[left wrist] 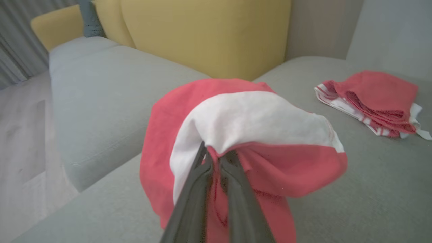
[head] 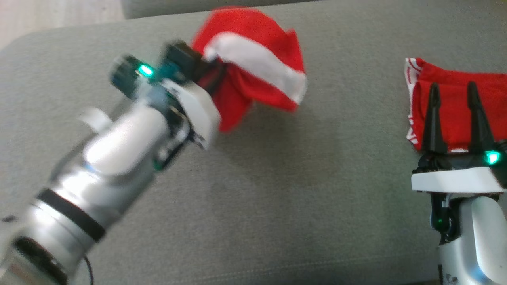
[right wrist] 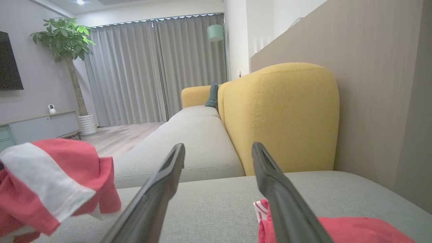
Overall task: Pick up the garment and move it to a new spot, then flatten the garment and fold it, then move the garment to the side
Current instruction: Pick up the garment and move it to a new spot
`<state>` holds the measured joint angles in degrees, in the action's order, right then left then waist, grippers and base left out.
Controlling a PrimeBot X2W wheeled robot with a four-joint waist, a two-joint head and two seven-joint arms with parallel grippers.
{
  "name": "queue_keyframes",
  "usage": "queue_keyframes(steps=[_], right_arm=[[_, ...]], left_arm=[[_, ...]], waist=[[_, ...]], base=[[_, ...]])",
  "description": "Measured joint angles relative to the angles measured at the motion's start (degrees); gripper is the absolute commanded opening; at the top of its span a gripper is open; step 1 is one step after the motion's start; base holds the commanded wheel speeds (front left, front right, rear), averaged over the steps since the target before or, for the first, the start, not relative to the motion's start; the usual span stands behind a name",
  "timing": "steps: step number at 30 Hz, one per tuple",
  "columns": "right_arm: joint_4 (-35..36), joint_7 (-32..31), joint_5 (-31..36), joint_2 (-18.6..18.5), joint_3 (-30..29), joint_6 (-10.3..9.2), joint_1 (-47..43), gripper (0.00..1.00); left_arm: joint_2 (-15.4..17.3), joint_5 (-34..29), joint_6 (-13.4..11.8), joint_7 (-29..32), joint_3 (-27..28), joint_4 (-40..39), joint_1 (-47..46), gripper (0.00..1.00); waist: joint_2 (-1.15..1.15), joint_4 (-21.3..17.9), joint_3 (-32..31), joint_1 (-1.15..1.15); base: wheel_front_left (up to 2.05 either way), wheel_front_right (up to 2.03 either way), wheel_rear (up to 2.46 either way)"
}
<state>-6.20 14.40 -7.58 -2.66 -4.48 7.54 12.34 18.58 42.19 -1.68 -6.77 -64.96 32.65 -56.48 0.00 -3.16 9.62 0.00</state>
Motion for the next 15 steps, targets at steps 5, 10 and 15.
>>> queue_keyframes(steps=[5, 10, 15], right_arm=[[0.41, 0.08, 0.01, 0.0, 0.05, 0.0, 0.2, 1.0], [0.73, 0.24, 0.01, 0.01, 0.53, 0.0, 2.39, 1.0], [0.81, 0.24, 0.02, 0.01, 0.51, 0.0, 2.61, 1.0]], left_arm=[[-5.03, -2.45, -2.89, 1.65, -4.14, 1.98, 3.47, 0.0], [-11.83, -4.38, -3.48, 2.08, -6.94, 8.46, 5.48, 0.0], [-13.84, -6.3, -3.81, 1.85, -8.24, 14.03, 5.93, 0.8]], waist=[[0.0, -2.69, 1.58, 0.0], [0.0, -5.77, 3.51, 0.0], [0.0, -7.2, 3.98, 0.0]], base=[[0.0, 0.0, 0.0], [0.0, 0.0, 0.0], [0.0, 0.0, 0.0]])
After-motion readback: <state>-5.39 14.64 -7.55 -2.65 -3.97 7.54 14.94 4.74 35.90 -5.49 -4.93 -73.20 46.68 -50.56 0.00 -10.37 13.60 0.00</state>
